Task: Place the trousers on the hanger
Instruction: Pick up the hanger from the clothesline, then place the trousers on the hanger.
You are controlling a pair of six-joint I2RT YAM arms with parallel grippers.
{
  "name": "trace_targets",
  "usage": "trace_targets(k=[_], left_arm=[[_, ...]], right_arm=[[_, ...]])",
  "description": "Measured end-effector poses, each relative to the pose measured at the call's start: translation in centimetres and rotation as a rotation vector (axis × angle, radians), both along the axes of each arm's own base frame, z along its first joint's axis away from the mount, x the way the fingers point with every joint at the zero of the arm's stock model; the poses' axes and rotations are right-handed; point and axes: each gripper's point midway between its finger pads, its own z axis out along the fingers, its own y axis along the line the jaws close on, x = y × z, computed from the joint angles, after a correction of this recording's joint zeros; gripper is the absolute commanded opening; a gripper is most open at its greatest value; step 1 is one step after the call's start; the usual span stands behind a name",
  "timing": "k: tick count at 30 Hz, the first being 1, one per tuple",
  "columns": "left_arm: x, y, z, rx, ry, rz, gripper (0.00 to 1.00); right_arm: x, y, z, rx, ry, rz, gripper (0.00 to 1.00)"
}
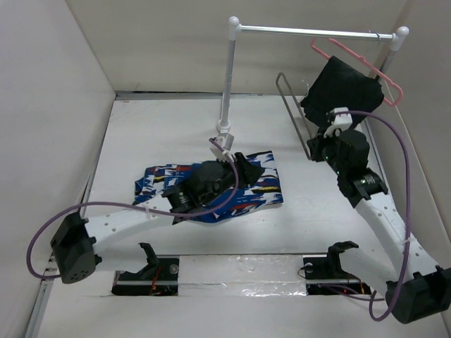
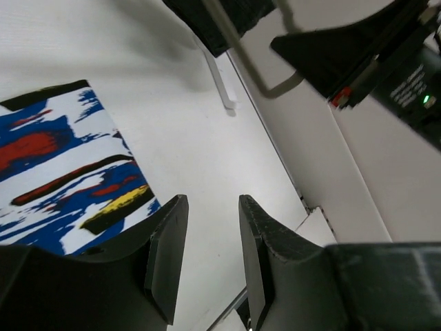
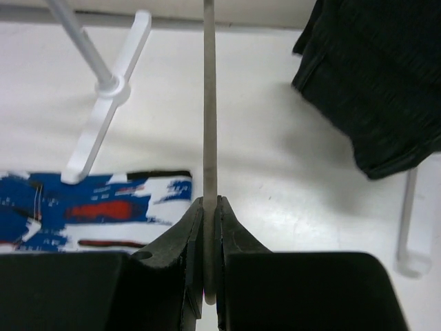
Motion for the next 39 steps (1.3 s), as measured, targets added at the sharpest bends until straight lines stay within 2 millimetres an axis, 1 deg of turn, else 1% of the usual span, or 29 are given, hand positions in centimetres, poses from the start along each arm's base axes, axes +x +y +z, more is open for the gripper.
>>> trace_targets(k=[6,7,9,13,17,20,22,27,32,39], left_arm=[[0.8,-5.7,-1.0,0.004,0.023,-0.073,0.35],[1.0,-6.5,-1.5,0.006,0.029,-0.078,0.37],[1.4,-7.6,-2.3,0.008,0.041,-0.082,0.38],[2.7,-10.0,-3.7,-0.003,0.071,-0.079,0.38],[3.7,-12.1,-4.8,-0.019,0.090,-0.076,0.38],[4.2,-13.0,-5.6,-0.018,0.106,-0.076,0.38],[4.4,-13.6,-5.8,-0.022,0.110,-0.078,0.38],[4.9,-14.6,-5.6,-0.036,0.113,-0.078,0.38],[5.3,-14.9,-5.7,-0.035,0.121,-0.064,0.36],[5.8,-14.4,-6.7,-0.010,0.147,-0.020,0.35]], right_arm=[[-4.0,2.2,-5.1,0.007,0.055,0.046,0.00],[-4.5,2.3,-5.9,0.006,0.066,0.044,0.00],[-5.5,2.4,-7.3,0.003,0.083,0.048,0.00],[-6.7,2.2,-9.0,0.004,0.102,0.035,0.00],[-7.7,2.8,-10.6,0.007,0.127,0.051,0.00],[-8.2,3.2,-11.3,0.010,0.137,0.065,0.00],[-8.4,3.4,-11.6,0.009,0.143,0.069,0.00],[-8.4,3.5,-11.6,0.007,0.138,0.062,0.00],[-8.3,3.4,-11.6,0.020,0.132,0.049,0.00],[-8.3,3.5,-11.6,0.041,0.113,0.038,0.00]])
